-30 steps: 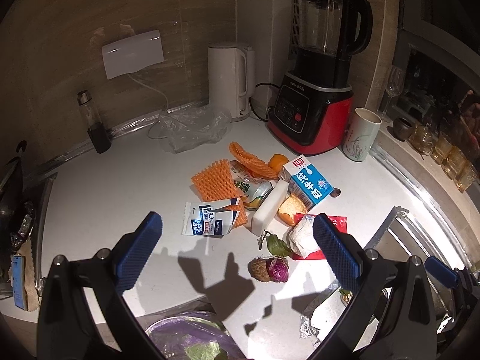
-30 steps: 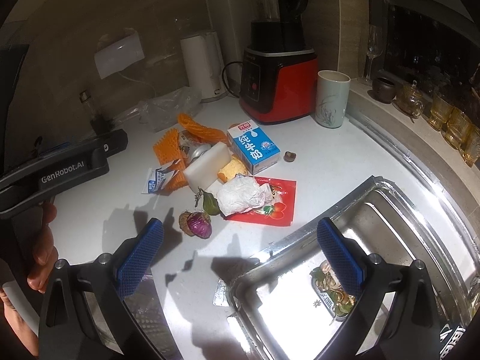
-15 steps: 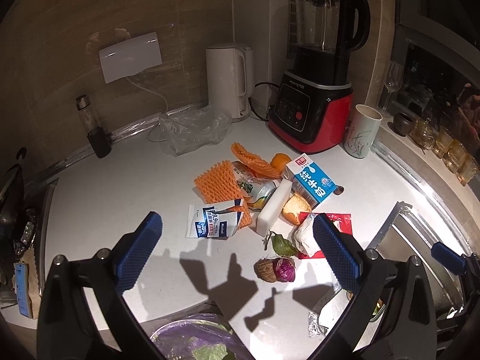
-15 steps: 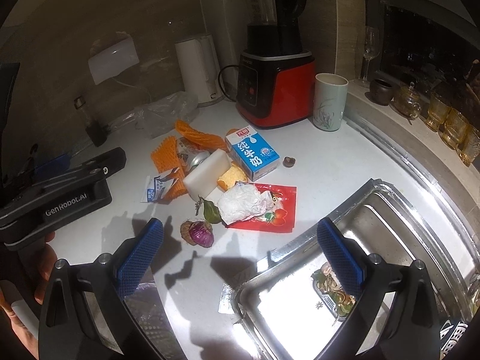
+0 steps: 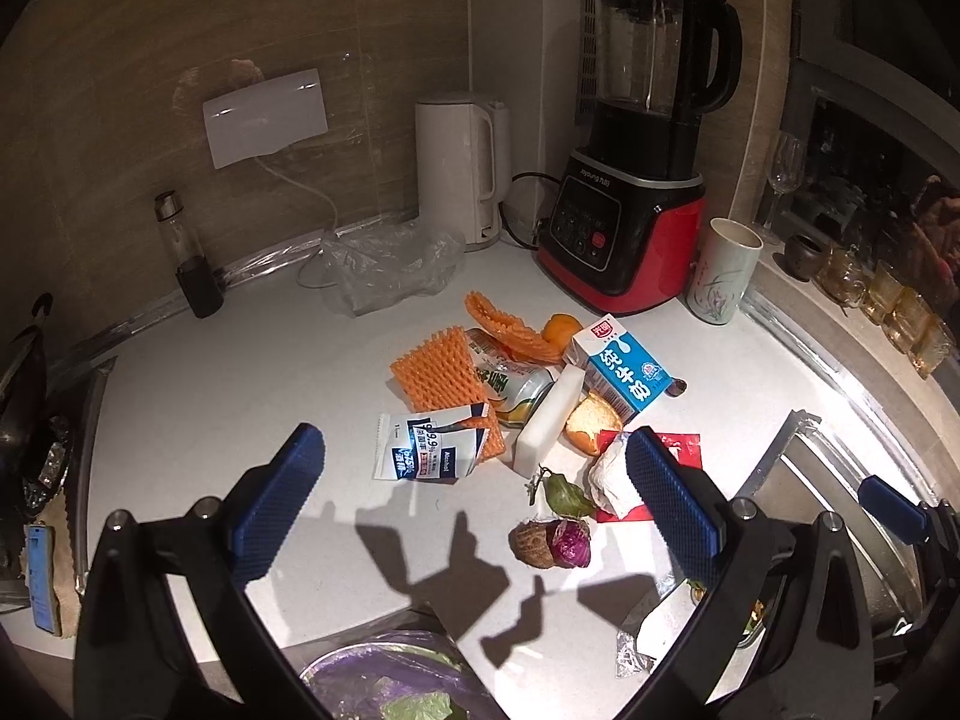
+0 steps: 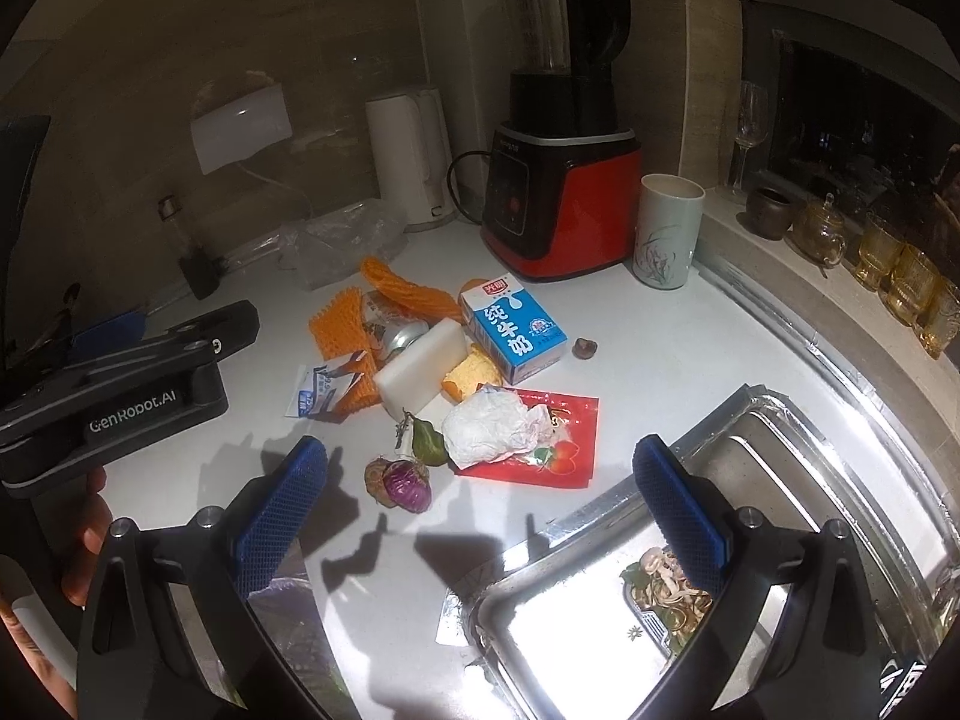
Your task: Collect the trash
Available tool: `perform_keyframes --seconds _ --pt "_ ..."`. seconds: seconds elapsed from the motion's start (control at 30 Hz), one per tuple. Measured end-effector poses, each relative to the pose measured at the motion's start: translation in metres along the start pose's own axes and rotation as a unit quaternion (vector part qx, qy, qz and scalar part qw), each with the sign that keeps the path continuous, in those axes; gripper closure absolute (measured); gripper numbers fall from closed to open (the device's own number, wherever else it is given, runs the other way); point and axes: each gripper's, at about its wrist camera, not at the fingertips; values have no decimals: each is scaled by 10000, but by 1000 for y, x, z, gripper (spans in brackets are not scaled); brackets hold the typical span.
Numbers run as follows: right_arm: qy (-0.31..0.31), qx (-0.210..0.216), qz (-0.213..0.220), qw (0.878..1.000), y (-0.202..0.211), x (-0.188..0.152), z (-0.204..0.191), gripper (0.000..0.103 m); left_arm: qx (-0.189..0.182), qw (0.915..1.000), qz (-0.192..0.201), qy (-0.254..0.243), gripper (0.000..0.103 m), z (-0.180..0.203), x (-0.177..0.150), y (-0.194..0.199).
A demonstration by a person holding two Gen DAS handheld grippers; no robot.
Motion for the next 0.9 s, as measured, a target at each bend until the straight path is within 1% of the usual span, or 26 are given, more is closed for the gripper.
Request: perform_keyframes --seconds 0.23,0.47,0.73,0.9 --pt "-57 90 -86 9999 -2 0 0 2 50 10000 21 12 6 -3 1 0" --pt "-20 167 -234 9996 -4 0 -2 2 11 9999 -104 103 6 -8 0 -4" --pt "-65 296 -148 9994 -2 2 0 2 94 9999 -99 98 6 -9 -3 -4" --pt "-152 297 -183 9993 -3 3 3 2 115 9999 -46 50 6 -9 -3 -2"
Point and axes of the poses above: each gripper's, at about its wrist camera, not at the fingertips, and y roughly against the way its jaws point, z to its right, x to its top, and after that the axes turned 11 degrees about x, right-handed
